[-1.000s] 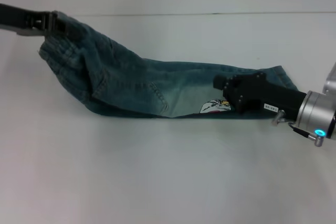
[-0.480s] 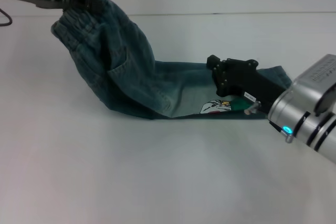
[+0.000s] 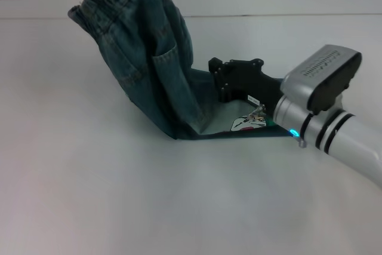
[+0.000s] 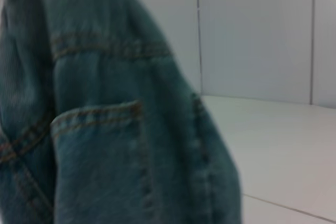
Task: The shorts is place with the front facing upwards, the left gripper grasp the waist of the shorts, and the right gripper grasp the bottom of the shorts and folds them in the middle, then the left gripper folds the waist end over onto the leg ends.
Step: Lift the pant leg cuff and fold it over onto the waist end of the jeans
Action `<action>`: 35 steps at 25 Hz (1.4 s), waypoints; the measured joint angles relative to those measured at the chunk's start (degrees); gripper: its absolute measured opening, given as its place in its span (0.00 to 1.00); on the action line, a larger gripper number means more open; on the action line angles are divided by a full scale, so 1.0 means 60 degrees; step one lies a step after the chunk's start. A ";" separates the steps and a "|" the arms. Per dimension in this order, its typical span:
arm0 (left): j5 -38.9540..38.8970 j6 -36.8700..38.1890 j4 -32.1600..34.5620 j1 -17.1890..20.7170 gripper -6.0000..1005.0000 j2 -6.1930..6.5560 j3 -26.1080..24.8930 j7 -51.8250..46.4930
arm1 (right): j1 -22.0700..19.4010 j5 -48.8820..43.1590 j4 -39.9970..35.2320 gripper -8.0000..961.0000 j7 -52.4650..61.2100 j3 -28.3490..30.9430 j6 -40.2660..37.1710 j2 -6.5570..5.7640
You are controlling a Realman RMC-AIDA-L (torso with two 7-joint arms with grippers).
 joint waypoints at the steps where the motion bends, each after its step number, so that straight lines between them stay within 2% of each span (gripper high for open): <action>1: -0.0058 0.0006 0.0000 -0.0031 0.11 0.0010 0.0012 -0.0030 | 0.0101 -0.0038 0.0046 0.01 -0.0068 0.0005 0.0091 0.0003; 9: -0.0525 0.0224 -0.0030 -0.0362 0.11 -0.0013 0.0076 -0.0158 | 0.0729 -0.1629 0.0379 0.01 -0.0171 0.0661 0.0871 0.0001; 19: -0.0722 0.0376 -0.0050 -0.0531 0.12 -0.0186 0.0096 -0.0194 | 0.0986 -0.4797 0.1184 0.01 -0.0112 0.2774 0.1366 -0.0029; 24: -0.0762 0.0397 -0.0050 -0.0535 0.13 -0.0251 0.0103 -0.0192 | 0.1008 -0.6677 0.1703 0.01 -0.0130 0.4431 0.1838 -0.0046; 28: -0.0765 0.0391 -0.0073 -0.0482 0.13 -0.0286 0.0110 -0.0149 | 0.0974 -0.7851 0.1965 0.01 -0.0100 0.5378 0.2412 -0.0054; 35: -0.0730 0.0200 -0.0117 -0.0271 0.14 -0.0419 0.0346 -0.0026 | 0.0420 -0.8278 0.1832 0.01 0.0040 0.5930 0.2456 -0.0196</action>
